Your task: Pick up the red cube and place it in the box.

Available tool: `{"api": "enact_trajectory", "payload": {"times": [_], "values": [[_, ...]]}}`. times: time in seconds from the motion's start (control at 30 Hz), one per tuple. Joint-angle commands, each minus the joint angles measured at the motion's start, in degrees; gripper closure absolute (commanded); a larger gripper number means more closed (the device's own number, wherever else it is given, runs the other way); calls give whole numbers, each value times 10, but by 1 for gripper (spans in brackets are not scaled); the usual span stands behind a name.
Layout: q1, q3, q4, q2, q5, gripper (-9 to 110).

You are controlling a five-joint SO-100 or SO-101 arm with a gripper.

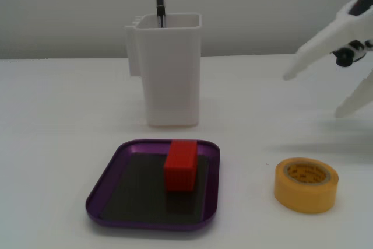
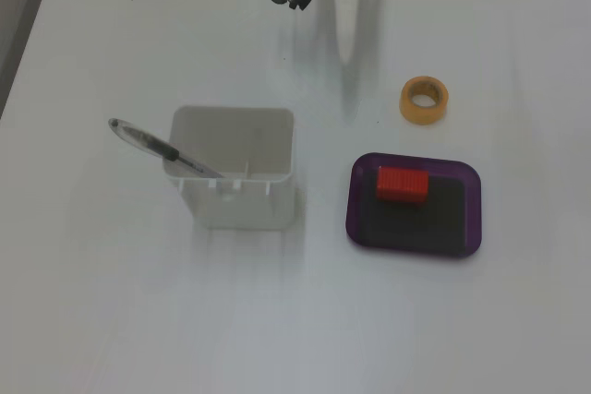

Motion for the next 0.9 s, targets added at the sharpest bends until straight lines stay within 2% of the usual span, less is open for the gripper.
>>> {"api": "enact_trajectory", "payload": {"times": [0.0,0.33,0.57,0.73,0.87], "values": [[-5,43,-6,69,3,75],[-2,173,-3,220,3,75],[-7,187,-3,271,4,86],[-8,187,-3,271,4,102],[-9,187,-3,271,5,101]]}}
